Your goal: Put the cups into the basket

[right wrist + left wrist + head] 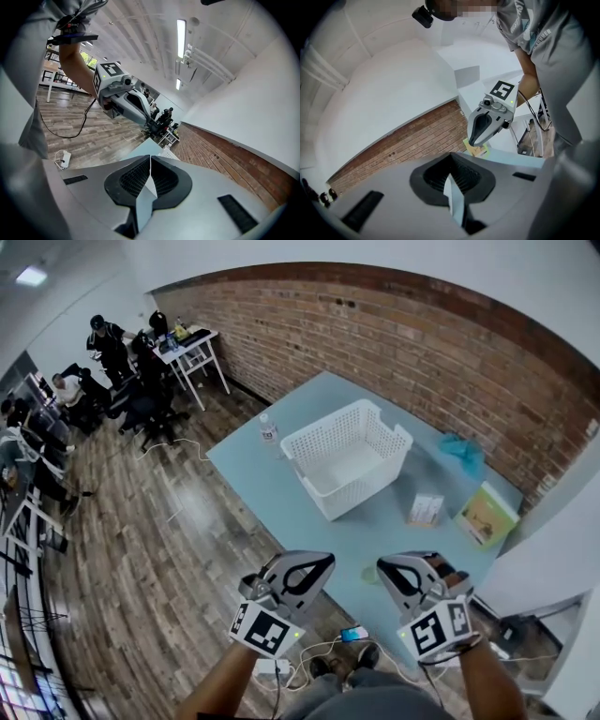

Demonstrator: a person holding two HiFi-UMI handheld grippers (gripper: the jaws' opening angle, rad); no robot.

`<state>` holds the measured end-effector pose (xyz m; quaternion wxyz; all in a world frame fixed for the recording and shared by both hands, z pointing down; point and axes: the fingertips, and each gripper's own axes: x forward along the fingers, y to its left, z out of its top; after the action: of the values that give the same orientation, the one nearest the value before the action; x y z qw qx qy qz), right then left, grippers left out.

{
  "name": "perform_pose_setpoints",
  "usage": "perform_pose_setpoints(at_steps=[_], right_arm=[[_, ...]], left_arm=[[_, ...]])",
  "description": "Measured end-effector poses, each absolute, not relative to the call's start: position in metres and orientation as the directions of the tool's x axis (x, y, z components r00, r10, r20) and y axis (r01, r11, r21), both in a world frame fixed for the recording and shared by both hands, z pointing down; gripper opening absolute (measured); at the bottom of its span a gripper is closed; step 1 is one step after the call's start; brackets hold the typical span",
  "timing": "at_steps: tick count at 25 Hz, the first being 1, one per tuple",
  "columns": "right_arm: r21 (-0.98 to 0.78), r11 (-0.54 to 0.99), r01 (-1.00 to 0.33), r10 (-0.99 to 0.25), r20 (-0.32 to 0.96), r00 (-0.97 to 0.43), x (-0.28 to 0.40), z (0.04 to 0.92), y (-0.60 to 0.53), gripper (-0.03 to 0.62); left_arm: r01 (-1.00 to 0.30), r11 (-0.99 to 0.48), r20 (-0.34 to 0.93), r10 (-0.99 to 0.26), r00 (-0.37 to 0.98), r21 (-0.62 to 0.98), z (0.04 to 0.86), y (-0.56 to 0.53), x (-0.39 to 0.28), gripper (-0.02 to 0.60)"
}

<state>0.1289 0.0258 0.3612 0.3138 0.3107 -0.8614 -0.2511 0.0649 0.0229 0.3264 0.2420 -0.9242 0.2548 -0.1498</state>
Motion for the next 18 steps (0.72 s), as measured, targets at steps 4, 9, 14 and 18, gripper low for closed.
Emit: perform_pose_setpoints(at_steps=[4, 9, 14, 18], right_arm=[[0.626, 0.699, -0.346, -0.659, 0.375, -0.652, 0.131, 0.361, 0.014, 0.015], [0.611, 0.720, -0.328, -0.633, 0.384, -0.673, 0.136, 0.365, 0.007, 0.015], [0.606, 0.726, -0.325, -0.626, 0.387, -0.677, 0.141, 0.369, -0.001, 0.015], [0.598, 0.732, -0.326, -0.625, 0.400, -0.670, 0.143, 0.377, -0.007, 0.015]], left_arm=[[-0.426, -0.727, 0.154, -0.582, 0.799, -0.538, 0.318, 0.014, 0.073, -0.002], [-0.441, -0.719, 0.175, -0.606, 0.776, -0.537, 0.323, 0.013, 0.080, -0.002], [-0.447, -0.720, 0.181, -0.611, 0.770, -0.531, 0.329, 0.008, 0.085, -0.002], [-0.441, -0.725, 0.184, -0.605, 0.775, -0.529, 0.333, 0.006, 0.088, -0.002]])
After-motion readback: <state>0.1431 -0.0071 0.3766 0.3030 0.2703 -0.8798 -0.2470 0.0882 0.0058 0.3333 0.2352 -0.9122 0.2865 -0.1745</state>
